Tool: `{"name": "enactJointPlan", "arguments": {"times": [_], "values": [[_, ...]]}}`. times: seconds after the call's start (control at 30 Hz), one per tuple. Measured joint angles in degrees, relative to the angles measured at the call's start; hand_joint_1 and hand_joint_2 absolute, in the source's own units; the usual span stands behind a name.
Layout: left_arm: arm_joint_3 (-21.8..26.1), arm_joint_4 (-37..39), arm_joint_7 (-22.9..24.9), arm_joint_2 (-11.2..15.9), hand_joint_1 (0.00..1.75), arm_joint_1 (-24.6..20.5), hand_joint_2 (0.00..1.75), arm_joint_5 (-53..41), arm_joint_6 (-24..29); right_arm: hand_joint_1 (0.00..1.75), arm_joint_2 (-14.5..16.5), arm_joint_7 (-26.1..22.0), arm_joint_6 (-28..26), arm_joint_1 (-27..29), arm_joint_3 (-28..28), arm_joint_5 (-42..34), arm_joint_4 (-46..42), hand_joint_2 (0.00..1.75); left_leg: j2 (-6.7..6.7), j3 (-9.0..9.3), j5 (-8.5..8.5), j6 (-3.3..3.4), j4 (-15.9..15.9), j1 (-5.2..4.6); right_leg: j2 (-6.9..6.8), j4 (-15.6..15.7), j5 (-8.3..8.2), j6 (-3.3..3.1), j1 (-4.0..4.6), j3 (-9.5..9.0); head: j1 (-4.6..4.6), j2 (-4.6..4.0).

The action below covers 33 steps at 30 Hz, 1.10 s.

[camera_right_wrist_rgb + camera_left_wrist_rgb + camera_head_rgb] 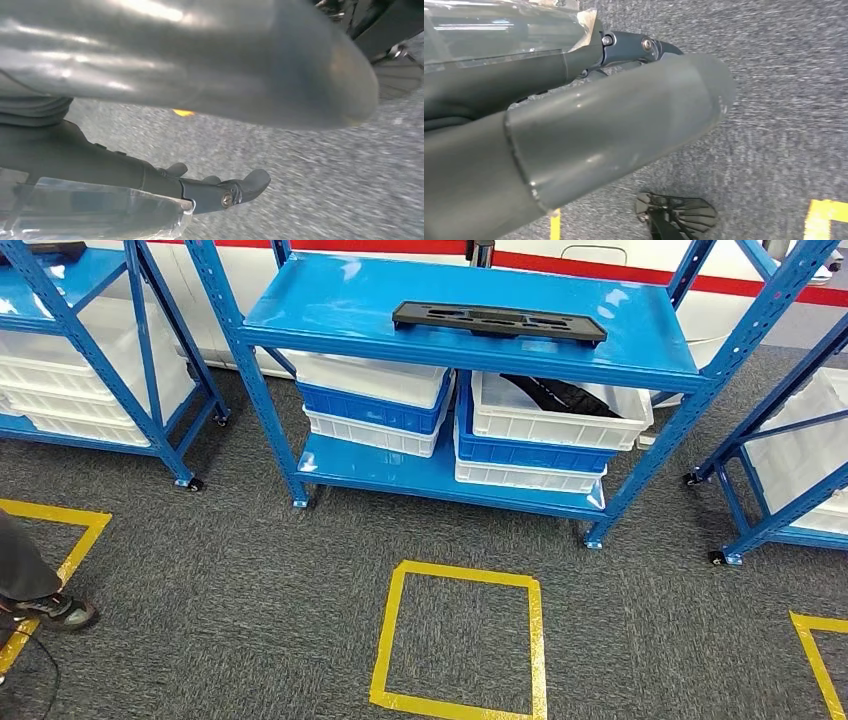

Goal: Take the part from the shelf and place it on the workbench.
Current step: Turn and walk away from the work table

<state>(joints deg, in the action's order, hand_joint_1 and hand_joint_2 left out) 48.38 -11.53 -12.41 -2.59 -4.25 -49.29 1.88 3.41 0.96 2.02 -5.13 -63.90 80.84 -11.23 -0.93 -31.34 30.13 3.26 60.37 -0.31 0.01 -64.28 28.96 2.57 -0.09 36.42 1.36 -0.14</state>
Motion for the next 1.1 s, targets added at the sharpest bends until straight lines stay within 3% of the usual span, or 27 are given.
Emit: {"name": "enactJointPlan", "arguments": {"times": [0.07, 0.1, 0.2, 0.23, 0.3, 0.33, 0.37, 0.4, 0.47, 0.5, 0.57, 0.7, 0.77, 0.83, 0.87, 0.9, 0.93, 1.0, 1.03, 1.1], "values": [[0.14, 0.01, 0.00, -0.11, 0.00, -0.04, 0.00, 0.00, 0.00, 0.00, -0.09, -0.02, 0.01, -0.09, 0.02, 0.05, 0.00, 0.00, -0.13, 0.54, 0.85, -0.49, -0.13, -0.20, 0.01, 3.93, -2.03, -0.93, 0.51, -1.61, 0.01, 0.01], [0.18, 0.01, 0.00, -0.13, 0.00, -0.08, 0.00, 0.00, 0.00, 0.00, -0.11, -0.02, 0.02, -0.14, 0.03, 0.06, 0.00, 0.00, -0.16, 0.77, 1.11, -0.77, -0.25, -0.25, 0.02, 4.14, -1.96, -1.27, 0.61, -1.87, 0.02, 0.00], [0.21, -0.07, -0.03, -0.08, 0.00, -0.21, 0.00, 0.00, 0.00, 0.00, 0.02, -0.07, 0.06, -0.15, 0.09, 0.07, -0.01, 0.00, 0.12, 0.59, 2.36, -1.67, 1.33, -0.01, 0.03, 5.23, -1.83, -2.39, -0.57, -3.22, 0.06, 0.00], [0.21, -0.10, -0.05, -0.07, 0.00, -0.25, 0.00, 0.00, 0.01, 0.00, 0.06, -0.10, 0.07, -0.16, 0.11, 0.07, -0.01, 0.00, 0.26, -0.57, 3.53, -2.03, 3.78, 0.16, 0.01, 5.57, -1.71, -2.82, -0.91, -3.79, 0.11, 0.01], [0.24, -0.10, -0.09, -0.05, 0.00, -0.25, 0.00, 0.00, 0.02, 0.00, 0.04, -0.13, 0.07, -0.22, 0.12, 0.07, -0.01, 0.00, 0.45, -4.89, 6.27, -2.75, 10.99, 0.64, -0.03, 5.72, -1.24, -3.40, -0.87, -4.46, 0.18, 0.00], [0.25, -0.10, -0.09, -0.01, 0.00, -0.21, 0.00, 0.00, 0.02, 0.00, 0.07, -0.13, 0.07, -0.23, 0.12, 0.07, -0.01, 0.00, 0.49, -7.09, 6.88, -3.11, 13.97, 0.97, -0.02, 5.72, -0.96, -3.50, -0.92, -4.74, 0.19, 0.00], [0.25, -0.10, -0.09, 0.02, 0.00, -0.17, 0.00, 0.00, 0.02, 0.00, 0.11, -0.13, 0.08, -0.19, 0.12, 0.07, 0.00, 0.00, 0.55, -8.53, 6.37, -3.46, 15.20, 1.30, 0.01, 5.71, -0.64, -3.45, -1.01, -5.08, 0.18, 0.00], [0.25, -0.10, -0.09, 0.03, 0.00, -0.16, 0.00, -0.01, 0.02, 0.00, 0.15, -0.14, 0.08, -0.12, 0.13, 0.08, 0.00, 0.00, 0.64, -8.89, 4.71, -3.79, 14.34, 1.62, 0.06, 5.70, -0.27, -3.24, -1.17, -5.52, 0.19, 0.01], [0.25, -0.09, -0.10, 0.04, 0.00, -0.15, 0.00, -0.01, 0.02, 0.00, 0.25, -0.18, 0.08, -0.01, 0.18, 0.14, 0.00, 0.00, 0.90, -6.81, -0.39, -4.40, 7.68, 2.24, 0.15, 5.69, 0.60, -2.53, -1.51, -6.49, 0.22, 0.01], [0.25, -0.08, -0.13, 0.03, 0.00, -0.18, 0.00, -0.01, 0.02, 0.00, 0.26, -0.23, 0.07, -0.04, 0.24, 0.19, 0.00, 0.00, 0.90, -5.35, -2.08, -4.54, 4.17, 2.33, 0.19, 5.62, 1.13, -2.06, -1.41, -6.83, 0.30, 0.00], [0.25, -0.06, -0.19, 0.00, 0.00, -0.24, 0.00, 0.00, 0.02, 0.00, 0.27, -0.39, 0.06, -0.19, 0.44, 0.25, 0.00, 0.00, 0.77, -3.68, -2.95, -4.06, 0.53, 2.13, 0.20, 5.81, 1.90, -1.14, -1.06, -7.18, 0.25, 0.00], [0.25, -0.05, -0.27, -0.06, 0.00, -0.28, 0.00, -0.01, 0.03, 0.00, 0.25, -0.63, 0.06, -0.40, 0.80, 0.25, -0.01, 0.00, 0.57, -2.34, -2.62, -1.86, -0.56, 1.65, 0.08, 5.20, 2.84, 0.19, -0.98, -7.57, -0.01, 0.00], [0.26, -0.05, -0.31, -0.08, 0.00, -0.27, 0.00, -0.02, 0.05, 0.00, 0.26, -0.70, 0.06, -0.40, 0.93, 0.25, -0.02, 0.00, 0.67, -1.51, -2.59, -1.02, -1.17, 1.67, 0.03, -0.41, 4.94, 0.02, -1.12, -4.63, -0.18, 0.00], [0.26, -0.05, -0.31, -0.06, 0.00, -0.30, 0.00, -0.05, 0.06, 0.00, 0.30, -0.71, 0.06, -0.27, 0.97, 0.25, -0.02, 0.00, 0.65, -1.12, -2.16, -0.48, -1.24, 1.44, 0.04, -8.24, 7.10, -0.11, -1.07, 0.58, -0.23, 0.01], [0.26, -0.05, -0.30, -0.06, 0.00, -0.29, 0.00, -0.12, 0.07, 0.00, 0.30, -0.68, 0.06, -0.15, 0.97, 0.24, -0.02, 0.00, 0.56, -0.85, -1.84, -0.33, -1.24, 1.31, 0.04, -10.52, 7.21, 0.08, -1.05, 2.57, -0.25, 0.01], [0.26, -0.05, -0.28, -0.07, 0.00, -0.27, 0.00, -0.23, 0.07, 0.00, 0.29, -0.63, 0.06, -0.04, 0.97, 0.24, -0.02, 0.00, 0.44, -0.46, -1.50, -0.32, -1.24, 1.22, 0.04, -10.41, 6.20, 0.45, -1.04, 3.38, -0.26, 0.01], [0.26, -0.05, -0.23, -0.09, 0.00, -0.25, 0.00, -0.37, 0.07, 0.00, 0.28, -0.58, 0.06, 0.04, 0.97, 0.23, -0.02, 0.00, 0.30, 0.05, -1.11, -0.40, -1.24, 1.18, 0.03, -8.01, 4.24, 0.91, -1.04, 3.05, -0.28, 0.01], [0.26, -0.05, -0.12, -0.18, 0.00, -0.27, 0.00, -0.69, 0.07, 0.00, 0.28, -0.42, 0.06, 0.09, 0.97, 0.18, -0.02, 0.00, 0.13, 1.02, -0.19, -0.83, -1.22, 1.06, 0.00, -0.04, -0.42, 1.39, -0.92, 0.54, -0.32, 0.01], [0.25, -0.05, -0.04, -0.22, 0.00, -0.34, 0.00, -0.86, 0.07, 0.00, 0.29, -0.32, 0.05, 0.06, 0.97, 0.14, -0.02, 0.00, 0.08, 1.36, 0.33, -1.14, -1.23, 0.93, -0.01, 2.93, -1.90, 1.06, -0.73, -0.64, -0.34, 0.01], [0.24, -0.05, 0.15, -0.25, 0.00, -0.54, 0.00, -1.15, 0.07, 0.00, 0.31, -0.07, 0.02, -0.03, 0.97, 0.08, -0.02, 0.00, 0.05, 1.74, 1.10, -1.74, -1.37, 0.73, 0.00, 4.80, -2.59, -0.21, -0.27, -1.61, -0.32, 0.01]]}}
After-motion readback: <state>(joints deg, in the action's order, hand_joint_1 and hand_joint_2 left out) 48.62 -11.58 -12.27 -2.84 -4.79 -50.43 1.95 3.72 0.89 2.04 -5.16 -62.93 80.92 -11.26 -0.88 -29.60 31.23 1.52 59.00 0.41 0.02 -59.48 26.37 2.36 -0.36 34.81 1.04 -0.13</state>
